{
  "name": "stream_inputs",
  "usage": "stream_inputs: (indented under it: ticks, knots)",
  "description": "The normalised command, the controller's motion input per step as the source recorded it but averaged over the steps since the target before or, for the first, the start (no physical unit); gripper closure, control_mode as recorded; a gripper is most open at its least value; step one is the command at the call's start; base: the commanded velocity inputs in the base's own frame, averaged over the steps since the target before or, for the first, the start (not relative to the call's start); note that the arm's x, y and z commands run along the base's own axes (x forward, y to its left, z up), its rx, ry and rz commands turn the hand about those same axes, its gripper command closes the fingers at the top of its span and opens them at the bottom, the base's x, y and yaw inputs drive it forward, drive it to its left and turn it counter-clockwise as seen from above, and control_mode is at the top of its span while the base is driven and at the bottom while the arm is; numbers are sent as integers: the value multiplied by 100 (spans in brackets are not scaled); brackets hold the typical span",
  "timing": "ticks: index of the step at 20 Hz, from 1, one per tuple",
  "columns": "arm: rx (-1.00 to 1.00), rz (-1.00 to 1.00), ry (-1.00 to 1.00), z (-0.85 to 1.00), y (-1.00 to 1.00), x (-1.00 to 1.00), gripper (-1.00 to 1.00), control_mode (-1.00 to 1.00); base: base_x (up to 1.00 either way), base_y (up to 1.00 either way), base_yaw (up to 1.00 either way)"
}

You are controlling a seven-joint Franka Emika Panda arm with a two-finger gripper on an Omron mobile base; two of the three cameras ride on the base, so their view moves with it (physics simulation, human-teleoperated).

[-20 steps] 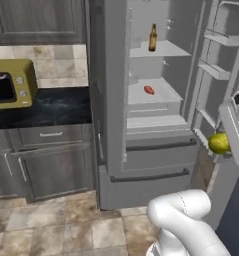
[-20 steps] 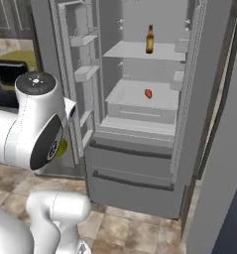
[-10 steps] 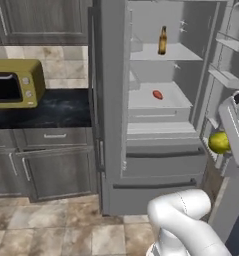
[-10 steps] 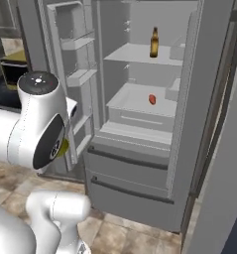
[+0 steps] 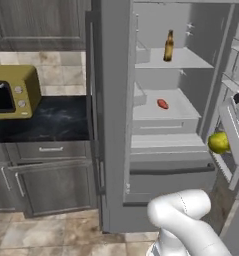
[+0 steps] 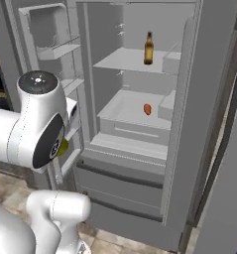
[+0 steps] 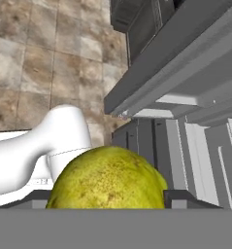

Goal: Place the beer on the top shelf of the fridge to keep it out of children's reach, and place the sweet potato and pear on lower shelves for easy access.

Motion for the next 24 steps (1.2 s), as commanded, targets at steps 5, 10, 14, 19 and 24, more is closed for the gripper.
stream_inputs:
  ticks: [5, 10, 14, 19, 24]
  knots:
    - [0, 0, 0, 0, 0, 0, 100, 100, 59, 0, 0]
    - [0, 0, 0, 0, 0, 0, 100, 100, 61, 0, 0]
    - [0, 0, 0, 0, 0, 0, 100, 100, 59, 0, 0]
    - [0, 0, 0, 0, 0, 0, 100, 100, 52, -7, 0]
    - [0, 0, 0, 0, 0, 0, 100, 100, 37, -13, 0]
